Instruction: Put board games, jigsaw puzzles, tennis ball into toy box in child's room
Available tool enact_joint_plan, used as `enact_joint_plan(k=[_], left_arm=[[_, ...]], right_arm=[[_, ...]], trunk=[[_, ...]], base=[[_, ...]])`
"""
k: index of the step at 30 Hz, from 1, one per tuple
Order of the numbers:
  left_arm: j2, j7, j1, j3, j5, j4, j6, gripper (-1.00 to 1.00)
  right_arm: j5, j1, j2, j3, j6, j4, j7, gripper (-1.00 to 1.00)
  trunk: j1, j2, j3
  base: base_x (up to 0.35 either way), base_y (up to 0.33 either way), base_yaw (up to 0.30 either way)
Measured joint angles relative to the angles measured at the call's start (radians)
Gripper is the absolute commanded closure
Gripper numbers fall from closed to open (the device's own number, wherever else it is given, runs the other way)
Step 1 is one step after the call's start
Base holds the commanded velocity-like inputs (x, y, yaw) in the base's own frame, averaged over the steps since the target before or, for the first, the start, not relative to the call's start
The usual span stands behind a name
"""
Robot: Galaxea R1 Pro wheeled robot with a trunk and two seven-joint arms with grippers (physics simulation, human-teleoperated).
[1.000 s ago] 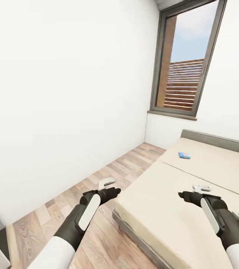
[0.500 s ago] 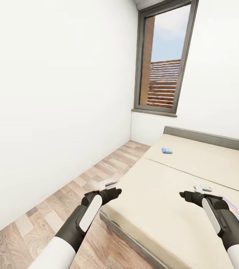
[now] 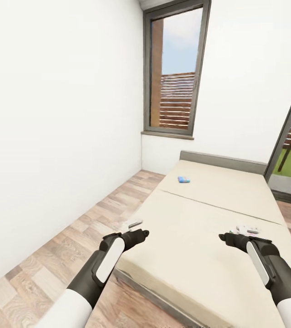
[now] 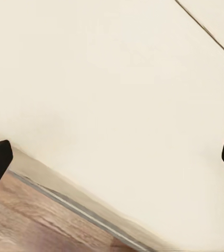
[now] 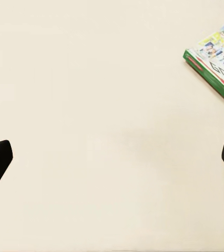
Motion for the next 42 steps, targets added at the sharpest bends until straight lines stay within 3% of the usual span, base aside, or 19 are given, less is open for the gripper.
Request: enact_joint_plan(k=[42], left_arm=[[0.002, 0.001, 0.001, 0.003, 0.008, 0.012, -0.001, -1.0]], right_arm=[[-0.001, -0.007, 0.0, -0.015, 0.002, 0.006, -0.001, -1.0]], trunk=[[0.0, 0.0, -0.024]], base=[[0.0, 0.0, -0.273]])
